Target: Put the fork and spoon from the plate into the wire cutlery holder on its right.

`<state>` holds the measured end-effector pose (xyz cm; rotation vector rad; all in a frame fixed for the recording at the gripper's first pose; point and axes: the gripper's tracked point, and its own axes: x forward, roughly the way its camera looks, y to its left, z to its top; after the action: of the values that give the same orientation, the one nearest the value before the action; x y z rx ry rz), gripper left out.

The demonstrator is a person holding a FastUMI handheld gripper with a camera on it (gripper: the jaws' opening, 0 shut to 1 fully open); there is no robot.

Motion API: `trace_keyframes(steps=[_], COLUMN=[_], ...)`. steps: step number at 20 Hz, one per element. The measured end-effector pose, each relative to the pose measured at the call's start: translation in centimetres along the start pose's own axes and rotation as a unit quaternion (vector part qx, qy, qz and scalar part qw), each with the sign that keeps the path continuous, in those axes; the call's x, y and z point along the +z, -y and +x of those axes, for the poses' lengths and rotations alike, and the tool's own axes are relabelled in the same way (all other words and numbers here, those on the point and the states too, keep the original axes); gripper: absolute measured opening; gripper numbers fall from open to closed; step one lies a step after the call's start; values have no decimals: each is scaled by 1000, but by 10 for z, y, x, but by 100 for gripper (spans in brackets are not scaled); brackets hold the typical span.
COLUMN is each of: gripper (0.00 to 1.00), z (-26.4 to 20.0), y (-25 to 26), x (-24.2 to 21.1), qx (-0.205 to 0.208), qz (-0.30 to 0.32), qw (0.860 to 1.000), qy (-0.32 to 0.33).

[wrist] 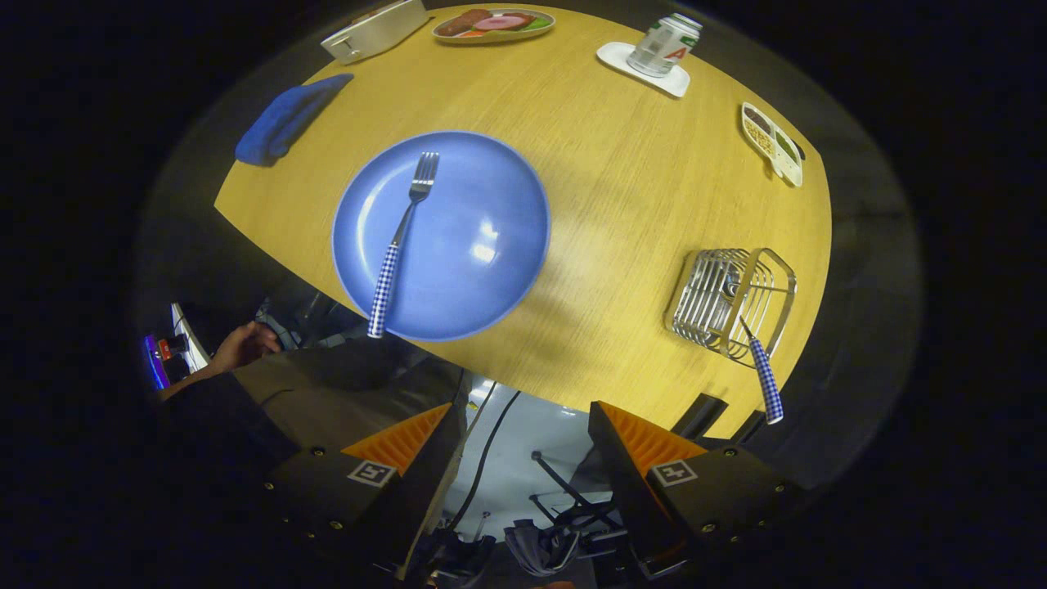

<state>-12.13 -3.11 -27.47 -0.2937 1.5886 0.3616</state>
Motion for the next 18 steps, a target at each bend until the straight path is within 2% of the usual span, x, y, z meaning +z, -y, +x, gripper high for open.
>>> trace_keyframes(steps=[4,10,18], gripper=[97,97,99], z=[7,25,42], y=[-23,-62,-78], x=[15,42,64], qx=[2,38,46], qz=[-9,13,32], qw=[1000,999,998], qy=[6,11,7])
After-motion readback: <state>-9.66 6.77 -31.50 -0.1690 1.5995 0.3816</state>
